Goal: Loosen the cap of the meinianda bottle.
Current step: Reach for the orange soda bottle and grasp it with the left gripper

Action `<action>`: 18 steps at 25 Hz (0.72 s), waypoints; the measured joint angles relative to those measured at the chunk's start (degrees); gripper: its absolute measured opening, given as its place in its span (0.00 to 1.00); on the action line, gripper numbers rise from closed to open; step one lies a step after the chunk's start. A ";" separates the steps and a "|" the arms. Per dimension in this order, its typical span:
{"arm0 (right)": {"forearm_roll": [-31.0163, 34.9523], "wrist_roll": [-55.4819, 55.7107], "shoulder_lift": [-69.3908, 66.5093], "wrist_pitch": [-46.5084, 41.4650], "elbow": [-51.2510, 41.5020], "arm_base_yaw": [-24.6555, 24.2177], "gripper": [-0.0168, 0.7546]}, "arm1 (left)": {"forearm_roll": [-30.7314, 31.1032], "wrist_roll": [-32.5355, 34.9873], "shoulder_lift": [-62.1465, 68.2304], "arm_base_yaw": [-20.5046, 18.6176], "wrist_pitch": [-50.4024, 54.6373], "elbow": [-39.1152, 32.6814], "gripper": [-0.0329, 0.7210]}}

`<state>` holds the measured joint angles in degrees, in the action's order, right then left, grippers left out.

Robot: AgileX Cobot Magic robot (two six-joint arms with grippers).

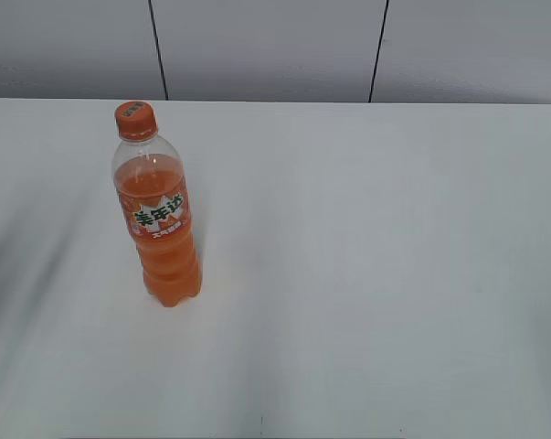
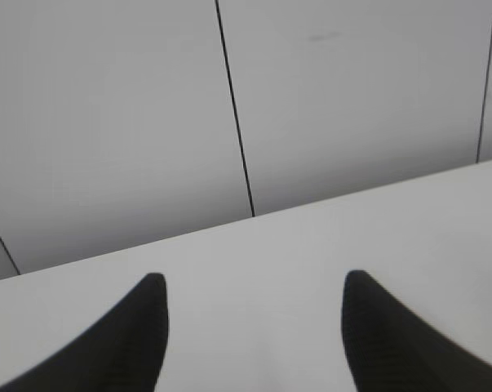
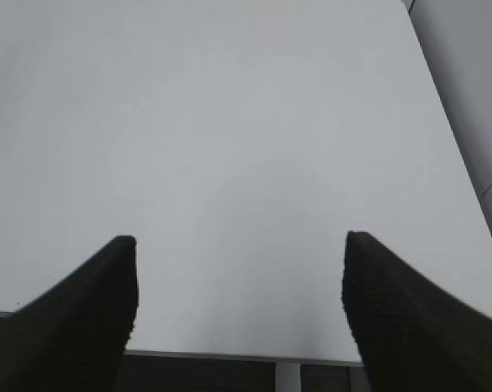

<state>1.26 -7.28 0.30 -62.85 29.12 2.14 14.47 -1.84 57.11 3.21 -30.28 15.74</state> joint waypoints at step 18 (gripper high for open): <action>0.00 0.00 0.00 0.00 0.00 0.00 0.78 | 17.27 -10.34 19.53 -4.30 -9.14 0.00 0.52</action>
<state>1.26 -7.28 0.30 -62.85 29.12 2.14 31.74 -12.17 76.64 -1.08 -39.41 15.74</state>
